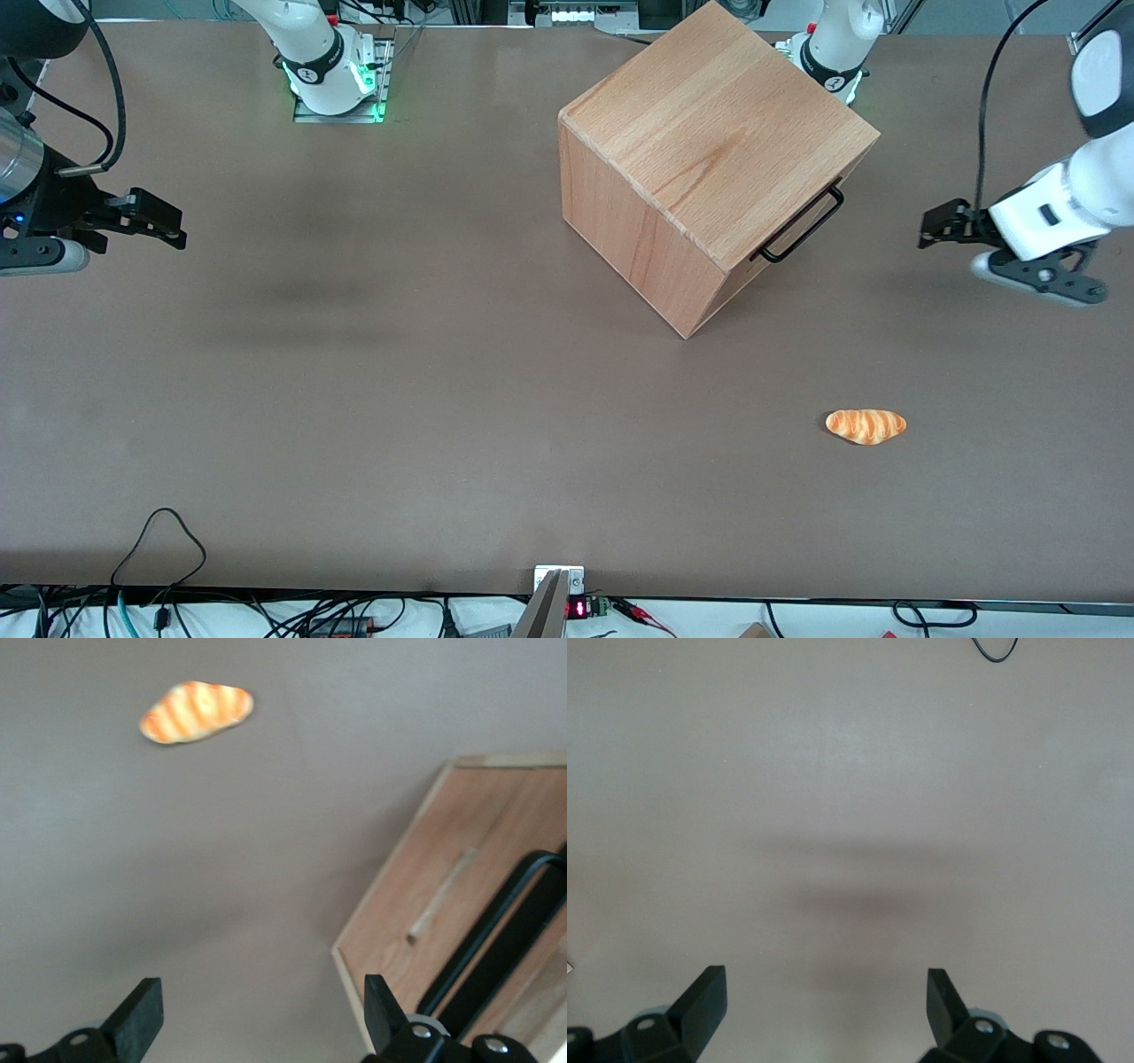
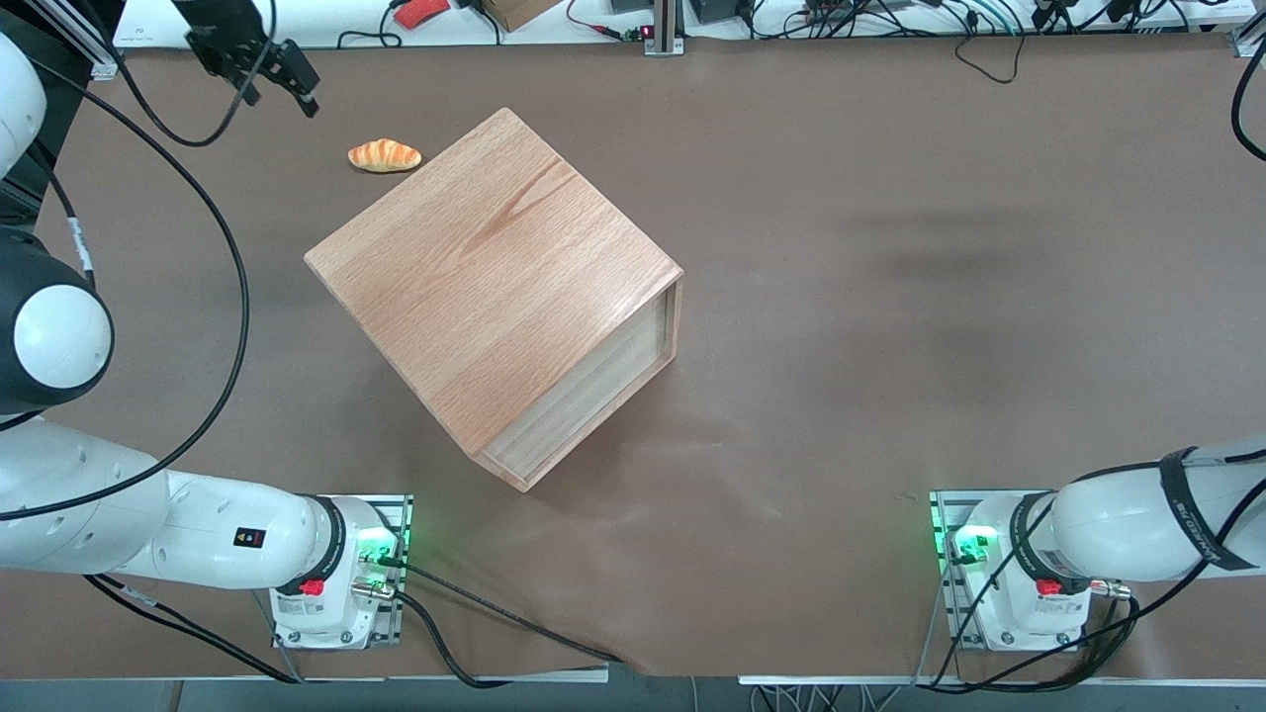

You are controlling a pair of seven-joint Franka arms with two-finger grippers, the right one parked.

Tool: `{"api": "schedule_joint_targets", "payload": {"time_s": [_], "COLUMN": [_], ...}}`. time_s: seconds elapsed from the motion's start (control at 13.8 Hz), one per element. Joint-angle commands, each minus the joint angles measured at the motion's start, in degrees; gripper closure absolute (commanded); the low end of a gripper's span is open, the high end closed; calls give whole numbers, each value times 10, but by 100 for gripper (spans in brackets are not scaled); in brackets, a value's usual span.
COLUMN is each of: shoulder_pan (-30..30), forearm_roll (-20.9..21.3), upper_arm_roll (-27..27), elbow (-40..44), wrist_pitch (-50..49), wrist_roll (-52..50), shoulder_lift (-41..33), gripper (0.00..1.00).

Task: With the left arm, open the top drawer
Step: 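Move the left gripper toward the black handle of the wooden drawer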

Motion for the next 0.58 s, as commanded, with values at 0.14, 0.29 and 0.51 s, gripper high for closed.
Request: {"api": "schedule_joint_targets", "payload": {"time_s": [0.14, 0.29, 0.51], "shoulder_pan": [-2, -2, -1], "forearm_roll": [-42, -71, -86], "upper_arm_roll": [-28, -40, -54], "elbow": [-58, -76, -112], "wrist_pitch": [25, 30, 67], "wrist_roll": [84, 99, 138], "shoulder_lift": [-3, -3, -3], "gripper": [0, 0, 0]}}
